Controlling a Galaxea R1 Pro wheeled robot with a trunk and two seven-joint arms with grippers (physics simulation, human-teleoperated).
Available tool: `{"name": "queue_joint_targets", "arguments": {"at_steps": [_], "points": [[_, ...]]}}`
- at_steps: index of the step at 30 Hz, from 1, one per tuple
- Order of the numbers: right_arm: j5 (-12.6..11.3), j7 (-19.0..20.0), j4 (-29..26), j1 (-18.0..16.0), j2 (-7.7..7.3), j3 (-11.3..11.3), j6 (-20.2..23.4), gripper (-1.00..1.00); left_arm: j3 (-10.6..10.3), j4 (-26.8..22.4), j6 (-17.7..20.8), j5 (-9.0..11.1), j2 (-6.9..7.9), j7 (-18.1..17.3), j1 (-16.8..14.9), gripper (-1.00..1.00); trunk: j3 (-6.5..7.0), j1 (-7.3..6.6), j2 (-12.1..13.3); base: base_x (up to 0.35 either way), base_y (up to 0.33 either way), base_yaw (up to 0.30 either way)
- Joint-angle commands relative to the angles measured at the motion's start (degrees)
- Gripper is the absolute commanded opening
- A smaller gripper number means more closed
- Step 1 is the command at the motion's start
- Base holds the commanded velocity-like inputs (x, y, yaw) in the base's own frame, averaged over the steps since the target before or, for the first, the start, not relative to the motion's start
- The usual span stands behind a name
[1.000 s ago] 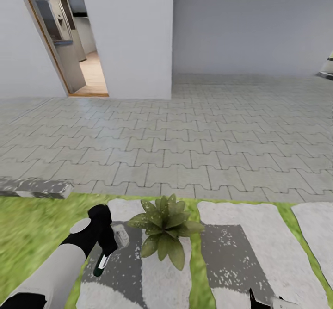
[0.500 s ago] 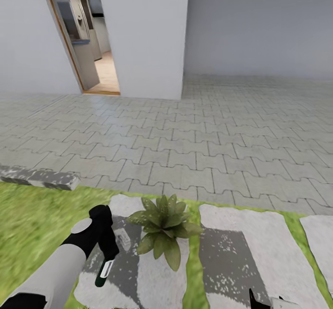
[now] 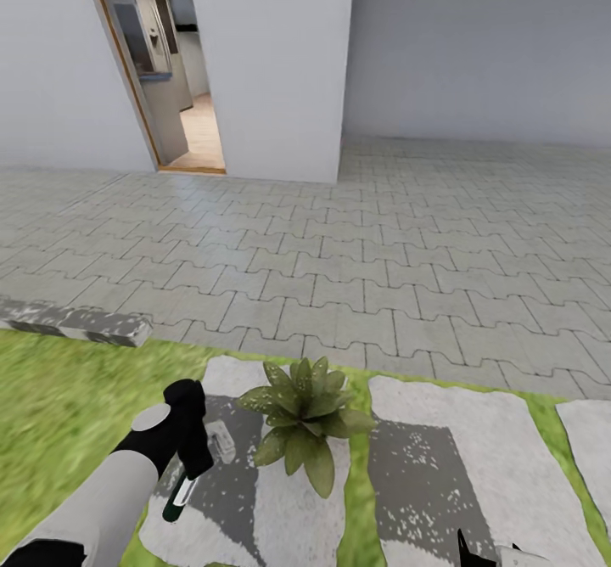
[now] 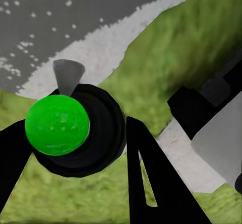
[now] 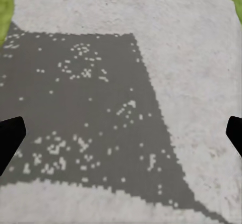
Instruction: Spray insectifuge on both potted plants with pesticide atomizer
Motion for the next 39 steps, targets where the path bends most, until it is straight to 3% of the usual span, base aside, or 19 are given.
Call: {"name": "queue_joint_targets", "arguments": {"at_steps": [1, 8, 19, 30, 33, 36, 39], "points": [[0.22, 0.47, -0.07, -0.07, 0.06, -0.49, -0.17, 1.00, -0.18, -0.06, 0.62, -0.13, 0.03, 0.56, -0.02, -1.00, -0.05, -0.01, -0.02, 0.074, -0.157, 0.000], [0.22, 0.47, -0.07, -0.08, 0.06, -0.43, -0.17, 1.00, -0.06, 0.03, 0.64, 0.00, 0.07, 1.69, 0.26, -1.00, -0.05, -0.01, -0.02, 0.061, -0.227, 0.039], [0.22, 0.47, -0.07, -0.07, 0.07, -0.40, -0.17, 1.00, 0.28, -0.07, 0.64, 0.16, -0.07, 1.80, 0.42, -1.00, -0.05, -0.01, -0.02, -0.174, -0.222, 0.264], [0.22, 0.49, -0.07, -0.06, 0.07, -0.40, -0.17, 1.00, 0.37, -0.06, 0.57, 0.40, 0.41, 2.13, 1.40, -1.00, -0.05, -0.01, -0.02, -0.051, -0.035, 0.035], [0.29, 0.47, 0.07, -0.07, 0.13, -0.39, -0.17, 1.00, 0.50, -0.25, 0.50, 1.79, -0.41, 4.73, 1.54, -1.00, -0.05, -0.01, -0.02, 0.000, 0.000, 0.000], [0.23, 0.47, 0.04, -0.05, 0.15, -0.40, -0.17, 1.00, 0.47, -0.12, 0.19, 5.36, -1.18, 6.89, 1.58, -1.00, -0.05, -0.01, -0.02, 0.000, 0.000, 0.000], [0.23, 0.47, 0.03, -0.07, 0.13, -0.40, -0.17, 1.00, 0.47, -0.02, 0.13, 7.48, -1.12, 8.77, 1.91, -1.00, -0.05, -0.01, -0.02, 0.000, 0.000, 0.000]]}}
